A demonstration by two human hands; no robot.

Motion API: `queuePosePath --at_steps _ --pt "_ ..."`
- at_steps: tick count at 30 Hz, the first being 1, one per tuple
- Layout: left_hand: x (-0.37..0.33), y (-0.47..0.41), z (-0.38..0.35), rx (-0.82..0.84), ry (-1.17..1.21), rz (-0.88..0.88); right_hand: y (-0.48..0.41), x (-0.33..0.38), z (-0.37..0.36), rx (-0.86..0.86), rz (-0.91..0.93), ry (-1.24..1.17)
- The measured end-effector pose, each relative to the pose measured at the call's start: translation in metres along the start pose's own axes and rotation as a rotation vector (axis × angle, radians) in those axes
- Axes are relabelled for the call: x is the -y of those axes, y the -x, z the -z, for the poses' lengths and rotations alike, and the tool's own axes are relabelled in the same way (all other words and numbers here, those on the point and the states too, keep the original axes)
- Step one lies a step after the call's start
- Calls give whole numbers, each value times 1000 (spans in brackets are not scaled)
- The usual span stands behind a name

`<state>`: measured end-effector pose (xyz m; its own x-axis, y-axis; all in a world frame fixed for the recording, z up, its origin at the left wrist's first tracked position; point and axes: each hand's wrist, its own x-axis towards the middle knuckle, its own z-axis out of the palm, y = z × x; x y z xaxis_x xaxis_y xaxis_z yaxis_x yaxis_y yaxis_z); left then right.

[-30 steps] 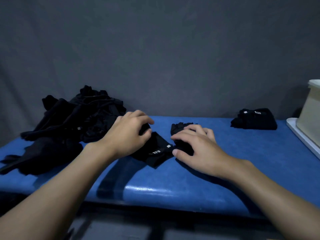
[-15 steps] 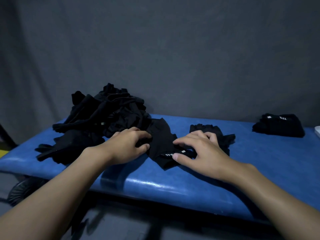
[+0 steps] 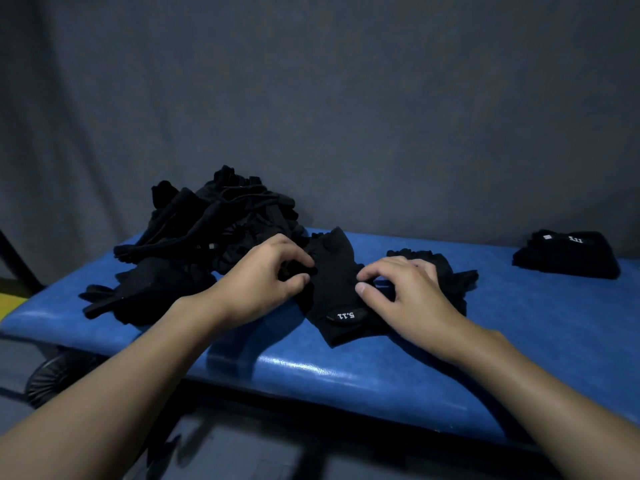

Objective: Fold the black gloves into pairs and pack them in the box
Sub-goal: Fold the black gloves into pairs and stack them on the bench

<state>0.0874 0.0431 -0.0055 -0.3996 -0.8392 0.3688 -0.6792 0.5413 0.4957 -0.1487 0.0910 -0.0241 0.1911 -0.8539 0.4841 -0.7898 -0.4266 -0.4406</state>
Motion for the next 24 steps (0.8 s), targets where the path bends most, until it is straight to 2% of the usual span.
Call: queuePosePath --at_steps 3,6,10,12,16,20,24 --pt "-2 0 0 -66 79 -28 -3 2 1 -63 -78 -206" --pt "-7 -1 0 -142 161 -47 -4 5 5 -130 -81 -355" --pt "-16 -2 -1 -177 181 -55 -3 6 8 -63 -120 -452" --pt "-18 -1 -2 -168 183 -64 0 5 8 -6 -142 -362" --pt "-17 -1 -4 -85 109 -7 4 4 8 99 -129 81" --pt "-12 2 -6 -27 24 71 4 7 9 138 -168 40" --pt "-12 0 -7 4 58 109 2 8 7 143 -193 -8"
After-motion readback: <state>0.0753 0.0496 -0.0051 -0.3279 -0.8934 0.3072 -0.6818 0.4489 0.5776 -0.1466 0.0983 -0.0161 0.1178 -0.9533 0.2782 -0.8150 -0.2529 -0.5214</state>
